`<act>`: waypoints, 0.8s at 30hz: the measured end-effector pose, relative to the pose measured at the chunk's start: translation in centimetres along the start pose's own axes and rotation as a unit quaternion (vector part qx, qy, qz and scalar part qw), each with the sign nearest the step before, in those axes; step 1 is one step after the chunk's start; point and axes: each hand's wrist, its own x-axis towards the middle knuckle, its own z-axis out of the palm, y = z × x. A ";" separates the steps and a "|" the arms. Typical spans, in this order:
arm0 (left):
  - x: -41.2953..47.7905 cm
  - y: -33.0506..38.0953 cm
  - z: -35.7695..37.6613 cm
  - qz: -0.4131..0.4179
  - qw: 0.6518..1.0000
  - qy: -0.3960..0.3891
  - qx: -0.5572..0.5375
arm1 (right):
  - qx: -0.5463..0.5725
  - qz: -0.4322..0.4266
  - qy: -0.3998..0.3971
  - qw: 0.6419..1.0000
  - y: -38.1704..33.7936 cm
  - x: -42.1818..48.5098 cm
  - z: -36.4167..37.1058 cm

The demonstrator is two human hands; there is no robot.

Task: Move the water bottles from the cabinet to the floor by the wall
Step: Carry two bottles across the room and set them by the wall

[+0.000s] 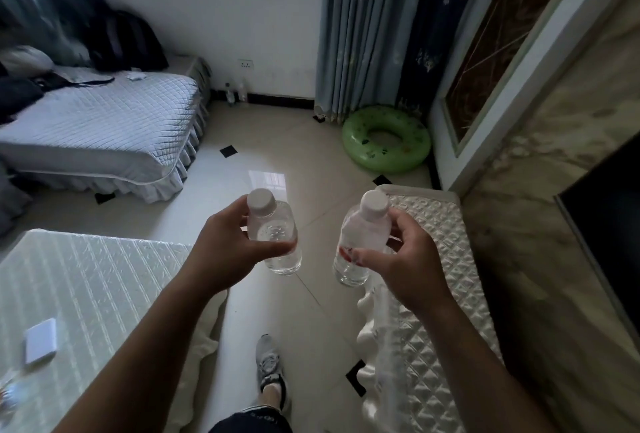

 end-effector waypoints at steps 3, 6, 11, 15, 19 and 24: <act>3.2 -0.9 -0.9 -0.007 1.000 0.004 -0.008 | -0.001 0.000 -0.003 1.000 -0.8 3.3 1.4; 7.0 -1.8 -2.2 -0.010 1.000 0.001 -0.009 | -0.003 0.002 0.001 1.000 -1.7 7.0 3.3; 14.0 -3.1 -4.8 0.007 1.000 -0.006 -0.003 | 0.002 0.002 0.012 1.000 -3.3 13.6 7.0; 19.3 -3.9 -6.8 0.019 1.000 -0.018 -0.006 | 0.001 0.003 0.018 1.000 -4.6 18.0 10.1; 23.8 -4.5 -8.4 0.037 0.999 -0.024 0.004 | 0.001 -0.001 0.015 1.000 -5.8 21.8 12.1; 28.7 -5.6 -9.3 0.034 0.999 -0.018 0.007 | 0.000 0.004 0.007 1.000 -6.4 26.5 13.6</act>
